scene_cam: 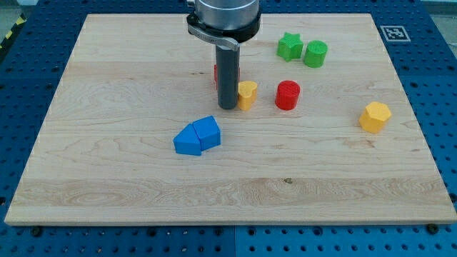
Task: Move the yellow heart towards the bottom center
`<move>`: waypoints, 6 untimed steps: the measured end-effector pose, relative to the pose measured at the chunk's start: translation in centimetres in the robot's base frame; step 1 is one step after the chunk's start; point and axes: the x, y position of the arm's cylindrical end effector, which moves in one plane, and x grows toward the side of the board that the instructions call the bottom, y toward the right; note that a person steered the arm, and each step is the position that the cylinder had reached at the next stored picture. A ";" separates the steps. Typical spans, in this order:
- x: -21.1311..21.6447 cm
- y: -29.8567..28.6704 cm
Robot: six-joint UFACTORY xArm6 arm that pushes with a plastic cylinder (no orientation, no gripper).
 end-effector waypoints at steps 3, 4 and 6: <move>-2.4 3.9; 0.6 5.2; 3.4 4.9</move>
